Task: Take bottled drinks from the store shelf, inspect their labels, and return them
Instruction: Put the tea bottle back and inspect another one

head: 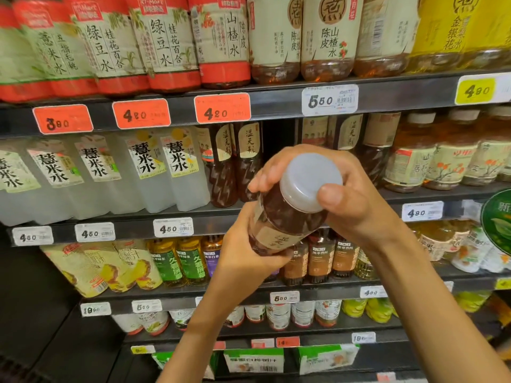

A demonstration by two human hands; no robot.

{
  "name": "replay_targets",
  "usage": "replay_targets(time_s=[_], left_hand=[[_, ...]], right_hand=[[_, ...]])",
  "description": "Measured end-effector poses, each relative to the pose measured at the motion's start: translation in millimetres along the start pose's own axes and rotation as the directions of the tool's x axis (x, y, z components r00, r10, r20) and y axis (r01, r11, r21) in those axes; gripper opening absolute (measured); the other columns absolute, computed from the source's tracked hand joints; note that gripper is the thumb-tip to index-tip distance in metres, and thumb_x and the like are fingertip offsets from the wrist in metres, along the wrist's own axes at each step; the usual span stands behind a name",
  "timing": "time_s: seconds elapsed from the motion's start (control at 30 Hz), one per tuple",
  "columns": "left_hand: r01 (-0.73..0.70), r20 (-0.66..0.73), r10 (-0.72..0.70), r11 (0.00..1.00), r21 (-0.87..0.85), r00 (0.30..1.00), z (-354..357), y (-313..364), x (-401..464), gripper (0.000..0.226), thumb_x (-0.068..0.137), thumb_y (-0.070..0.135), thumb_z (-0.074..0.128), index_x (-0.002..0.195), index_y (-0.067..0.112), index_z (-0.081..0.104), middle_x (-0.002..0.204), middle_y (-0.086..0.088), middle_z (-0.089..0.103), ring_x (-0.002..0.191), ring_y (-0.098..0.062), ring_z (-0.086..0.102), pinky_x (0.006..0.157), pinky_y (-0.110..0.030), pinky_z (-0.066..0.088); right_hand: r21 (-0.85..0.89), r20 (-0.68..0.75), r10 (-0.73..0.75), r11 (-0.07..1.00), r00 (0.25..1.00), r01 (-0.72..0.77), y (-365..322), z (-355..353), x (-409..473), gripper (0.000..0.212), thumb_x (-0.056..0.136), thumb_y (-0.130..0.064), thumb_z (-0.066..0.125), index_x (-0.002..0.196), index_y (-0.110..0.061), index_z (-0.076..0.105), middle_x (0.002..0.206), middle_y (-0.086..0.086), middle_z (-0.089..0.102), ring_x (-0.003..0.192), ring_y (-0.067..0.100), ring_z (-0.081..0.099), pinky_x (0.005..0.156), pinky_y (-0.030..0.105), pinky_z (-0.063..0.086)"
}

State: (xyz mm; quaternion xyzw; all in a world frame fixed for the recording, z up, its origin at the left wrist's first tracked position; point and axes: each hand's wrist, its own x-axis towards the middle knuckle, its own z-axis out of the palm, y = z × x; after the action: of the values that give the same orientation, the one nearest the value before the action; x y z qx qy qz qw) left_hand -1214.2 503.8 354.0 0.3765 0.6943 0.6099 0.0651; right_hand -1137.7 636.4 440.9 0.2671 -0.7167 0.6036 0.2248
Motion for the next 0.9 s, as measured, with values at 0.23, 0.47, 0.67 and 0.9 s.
replay_targets(time_s=[0.23,0.47,0.67,0.9], left_hand=[[0.065,0.228,-0.063,0.998,-0.004,0.972,-12,13,-18,0.06,0.056,0.025,0.088,0.108,0.033,0.058,0.1,0.019,0.07,0.093,0.0,0.067,0.071,-0.009,0.051],[0.091,0.362,-0.046,0.99,-0.107,0.931,-8,18,-24,0.065,0.059,0.033,0.08,0.118,0.027,0.054,0.112,0.01,0.068,0.108,-0.011,0.064,0.085,-0.021,0.052],[0.113,0.352,-0.017,0.961,-0.253,0.936,-6,20,-21,0.046,0.08,0.047,0.061,0.123,0.033,0.049,0.12,0.016,0.064,0.115,-0.002,0.057,0.088,-0.013,0.046],[0.544,0.604,-0.108,0.579,-0.607,0.789,4,11,-31,0.071,0.082,0.071,0.049,0.121,0.013,0.06,0.099,-0.01,0.068,0.083,-0.02,0.067,0.073,-0.031,0.056]], right_hand=[[0.342,-0.129,0.132,0.936,0.983,-0.081,2,3,10,0.062,0.071,-0.061,0.067,0.106,-0.01,0.064,0.09,0.003,0.07,0.09,0.022,0.066,0.083,0.035,0.053],[0.495,-0.254,0.236,0.865,0.938,-0.083,8,5,11,0.046,0.087,-0.047,0.057,0.11,-0.008,0.058,0.085,0.005,0.07,0.079,0.021,0.068,0.073,0.034,0.056],[0.337,-0.471,0.222,0.94,0.854,-0.058,-4,4,12,0.033,0.096,-0.036,0.045,0.108,-0.009,0.059,0.082,0.003,0.07,0.079,0.017,0.067,0.073,0.03,0.056],[0.595,-0.35,0.388,0.795,0.853,-0.117,5,0,14,0.041,0.092,-0.039,0.047,0.113,-0.006,0.058,0.098,0.011,0.064,0.101,0.029,0.061,0.089,0.04,0.05]])
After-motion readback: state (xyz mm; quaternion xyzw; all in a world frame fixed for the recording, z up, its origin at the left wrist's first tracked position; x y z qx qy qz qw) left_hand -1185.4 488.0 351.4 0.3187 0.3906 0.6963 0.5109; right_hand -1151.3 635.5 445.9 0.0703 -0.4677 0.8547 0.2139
